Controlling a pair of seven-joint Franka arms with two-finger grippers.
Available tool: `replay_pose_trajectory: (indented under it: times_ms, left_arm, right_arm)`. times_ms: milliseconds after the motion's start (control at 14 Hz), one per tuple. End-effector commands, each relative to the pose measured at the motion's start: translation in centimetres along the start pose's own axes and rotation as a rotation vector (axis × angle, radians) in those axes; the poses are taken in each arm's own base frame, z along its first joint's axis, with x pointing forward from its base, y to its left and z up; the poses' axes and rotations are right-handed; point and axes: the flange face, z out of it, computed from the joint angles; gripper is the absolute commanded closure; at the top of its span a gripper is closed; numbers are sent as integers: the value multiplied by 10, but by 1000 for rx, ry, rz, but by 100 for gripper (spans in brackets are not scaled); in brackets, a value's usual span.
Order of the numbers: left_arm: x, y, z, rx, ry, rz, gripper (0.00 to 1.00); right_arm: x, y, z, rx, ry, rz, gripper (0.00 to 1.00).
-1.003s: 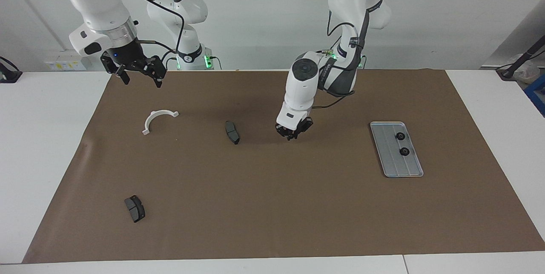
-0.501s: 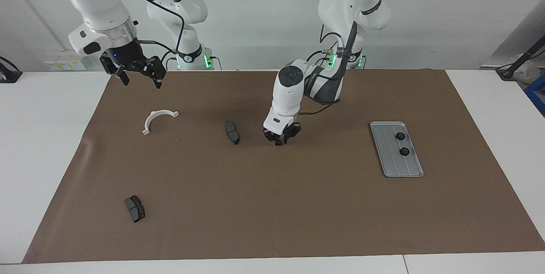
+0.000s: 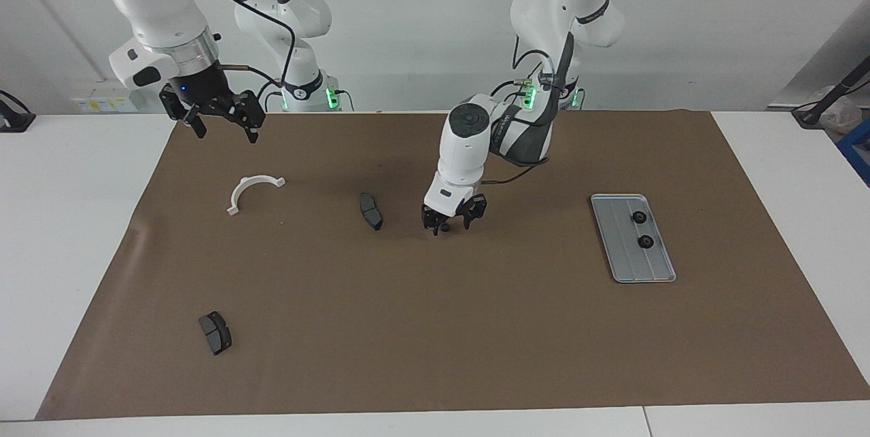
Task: Place bearing gear from tray to pile
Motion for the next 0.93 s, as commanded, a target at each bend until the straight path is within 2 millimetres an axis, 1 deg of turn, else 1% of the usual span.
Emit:
replay_pose_trajectory:
  times_ms: [0, 72, 143, 287, 358, 430, 501, 573, 645, 716, 788, 860]
  left_arm:
    - [44, -68, -16, 8, -31, 90, 2]
    - [57, -96, -18, 10, -40, 126, 2]
    - [67, -121, -19, 12, -53, 170, 3]
    - [80, -162, -15, 14, -65, 250, 5]
    - [89, -189, -15, 11, -65, 270, 7]
    - [93, -210, -12, 9, -67, 307, 8]
    - [96, -235, -10, 7, -68, 343, 10]
    - [99, -259, -6, 4, -65, 374, 10]
    - [99, -282, -2, 2, -64, 400, 11]
    - [97, -301, 3, 1, -62, 413, 12]
    - [96, -317, 8, 0, -55, 429, 12]
    - [92, -327, 15, -2, -54, 445, 13]
  right_arm:
    - [-6, -31, 18, 20, 10, -65, 0]
    - [-3, -51, 28, 23, 13, -66, 0]
    - [2, -72, 43, 29, 18, -64, 0]
    - [5, -110, 68, 40, 23, -69, 0]
    - [3, -130, 79, 43, 23, -68, 0]
    - [1, -151, 90, 45, 20, -63, 0]
    - [-1, -174, 106, 41, 21, -54, 0]
    - [-7, -200, 121, 42, 19, -48, 0]
    - [-10, -217, 138, 42, 9, -33, 0]
    - [-14, -232, 151, 41, 0, -27, 0]
    - [-22, -252, 164, 44, -2, -27, 0]
    - [-27, -268, 174, 51, 3, -11, 0]
